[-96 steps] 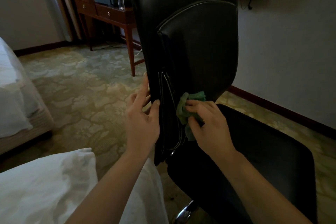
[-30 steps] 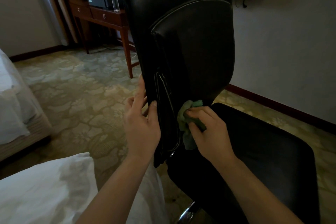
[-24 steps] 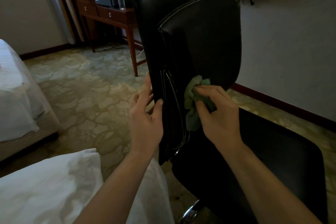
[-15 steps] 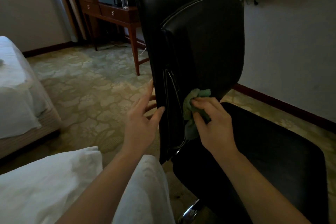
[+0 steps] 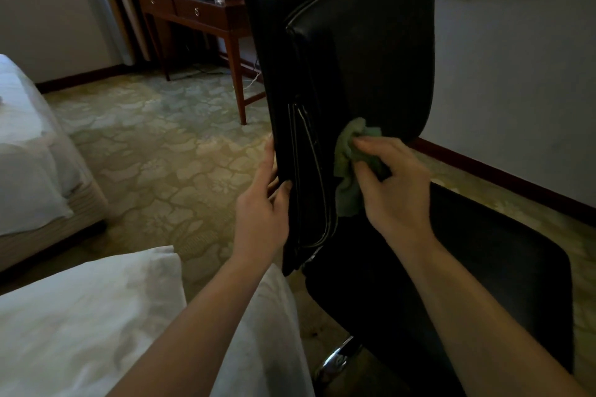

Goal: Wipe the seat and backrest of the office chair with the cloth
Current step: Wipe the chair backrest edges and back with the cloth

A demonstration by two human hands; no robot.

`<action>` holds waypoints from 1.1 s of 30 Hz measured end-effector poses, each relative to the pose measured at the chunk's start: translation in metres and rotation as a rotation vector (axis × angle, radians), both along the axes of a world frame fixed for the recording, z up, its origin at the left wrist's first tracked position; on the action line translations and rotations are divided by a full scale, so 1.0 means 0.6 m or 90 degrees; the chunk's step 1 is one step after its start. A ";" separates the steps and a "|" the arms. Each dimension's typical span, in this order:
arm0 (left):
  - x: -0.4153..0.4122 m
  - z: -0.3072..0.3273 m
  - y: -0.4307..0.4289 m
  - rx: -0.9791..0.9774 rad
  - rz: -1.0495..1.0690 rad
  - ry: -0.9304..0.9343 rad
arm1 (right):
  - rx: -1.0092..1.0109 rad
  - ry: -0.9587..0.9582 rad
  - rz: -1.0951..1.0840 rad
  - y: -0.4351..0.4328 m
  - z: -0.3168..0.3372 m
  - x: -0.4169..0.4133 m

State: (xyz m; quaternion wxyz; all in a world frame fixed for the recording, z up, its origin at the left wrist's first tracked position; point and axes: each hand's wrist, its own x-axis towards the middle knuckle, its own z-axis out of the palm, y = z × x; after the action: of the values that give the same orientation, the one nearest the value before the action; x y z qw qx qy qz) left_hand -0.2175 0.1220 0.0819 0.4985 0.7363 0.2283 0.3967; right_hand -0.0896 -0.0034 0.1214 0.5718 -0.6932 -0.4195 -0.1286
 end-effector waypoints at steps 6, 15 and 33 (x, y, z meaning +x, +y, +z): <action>0.001 -0.012 0.002 0.013 0.025 -0.004 | -0.033 -0.017 0.045 0.017 -0.029 -0.007; 0.001 -0.011 -0.004 0.015 0.034 -0.019 | -0.188 0.008 0.037 -0.038 -0.056 0.017; -0.005 -0.014 -0.003 0.052 0.036 -0.016 | -0.088 0.028 0.019 -0.019 -0.087 -0.007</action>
State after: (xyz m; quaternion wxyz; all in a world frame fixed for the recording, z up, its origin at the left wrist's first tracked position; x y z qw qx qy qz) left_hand -0.2203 0.1204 0.0734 0.4595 0.7443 0.2260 0.4288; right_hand -0.0935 -0.0148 0.0694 0.5335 -0.7272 -0.4251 -0.0760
